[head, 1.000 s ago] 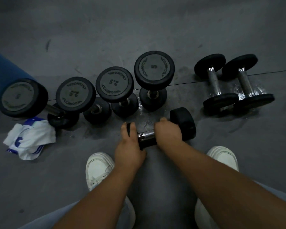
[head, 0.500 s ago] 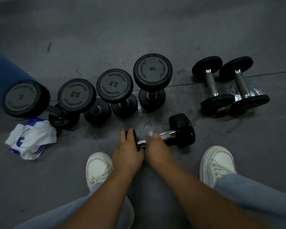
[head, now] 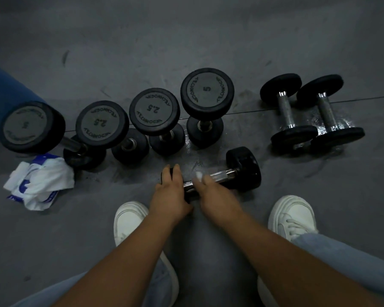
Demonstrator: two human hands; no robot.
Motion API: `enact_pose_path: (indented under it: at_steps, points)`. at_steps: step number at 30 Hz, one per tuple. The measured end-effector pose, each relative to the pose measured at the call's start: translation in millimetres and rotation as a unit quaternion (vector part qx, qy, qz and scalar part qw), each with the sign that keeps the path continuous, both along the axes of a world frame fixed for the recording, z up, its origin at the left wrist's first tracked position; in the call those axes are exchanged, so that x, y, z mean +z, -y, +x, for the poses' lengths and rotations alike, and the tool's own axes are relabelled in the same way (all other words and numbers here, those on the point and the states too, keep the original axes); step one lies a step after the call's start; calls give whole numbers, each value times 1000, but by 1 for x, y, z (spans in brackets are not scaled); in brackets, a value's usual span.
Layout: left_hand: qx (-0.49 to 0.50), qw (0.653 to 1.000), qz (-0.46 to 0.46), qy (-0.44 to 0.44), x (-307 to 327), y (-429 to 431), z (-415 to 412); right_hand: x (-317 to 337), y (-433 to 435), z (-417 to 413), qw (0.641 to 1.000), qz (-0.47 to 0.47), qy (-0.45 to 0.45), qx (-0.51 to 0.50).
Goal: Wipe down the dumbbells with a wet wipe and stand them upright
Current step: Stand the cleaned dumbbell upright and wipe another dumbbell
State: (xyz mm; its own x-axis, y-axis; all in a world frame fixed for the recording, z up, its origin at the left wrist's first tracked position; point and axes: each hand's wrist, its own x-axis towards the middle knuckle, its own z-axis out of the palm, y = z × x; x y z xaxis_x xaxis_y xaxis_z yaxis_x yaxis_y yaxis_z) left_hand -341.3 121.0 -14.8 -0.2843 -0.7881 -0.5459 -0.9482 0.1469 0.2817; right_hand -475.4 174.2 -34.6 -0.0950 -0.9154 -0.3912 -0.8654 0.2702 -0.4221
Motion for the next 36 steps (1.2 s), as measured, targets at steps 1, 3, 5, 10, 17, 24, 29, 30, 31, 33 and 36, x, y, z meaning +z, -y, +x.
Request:
enact_pose_path:
  at_steps: [1,3,5,10,17,24,29,30,31,33,36]
  points:
    - [-1,1000,2,-1,0,0,0,-1,0,-3,1000,-3,0,-20]
    - [-2,1000,-2,0,-1,1,0,0,4,-8,989,-25,-18,-145]
    - [1,1000,-12,-9,-3,2,0,5,3,7,996,-8,20,-85]
    - [-7,1000,-15,-5,-3,3,3,5,6,-5,996,-34,-42,-64]
    - [28,998,-56,-10,-5,1,-3,-2,17,-12,989,-36,-134,44]
    - [-10,999,30,28,1,30,-5,9,39,-20,992,87,-95,8]
    - [-84,995,36,27,3,36,4,-2,2,-10,997,57,-27,-37]
    - [-61,998,17,2,4,31,8,-7,-6,-7,996,20,21,-90]
    - [-26,999,-7,-30,4,23,10,-11,-14,-3,986,-22,69,-151]
    - [23,996,-56,-70,3,0,14,-15,-24,2,947,-80,135,-281]
    - [3,995,-76,-61,-8,-18,15,-9,-18,18,947,-52,153,-277]
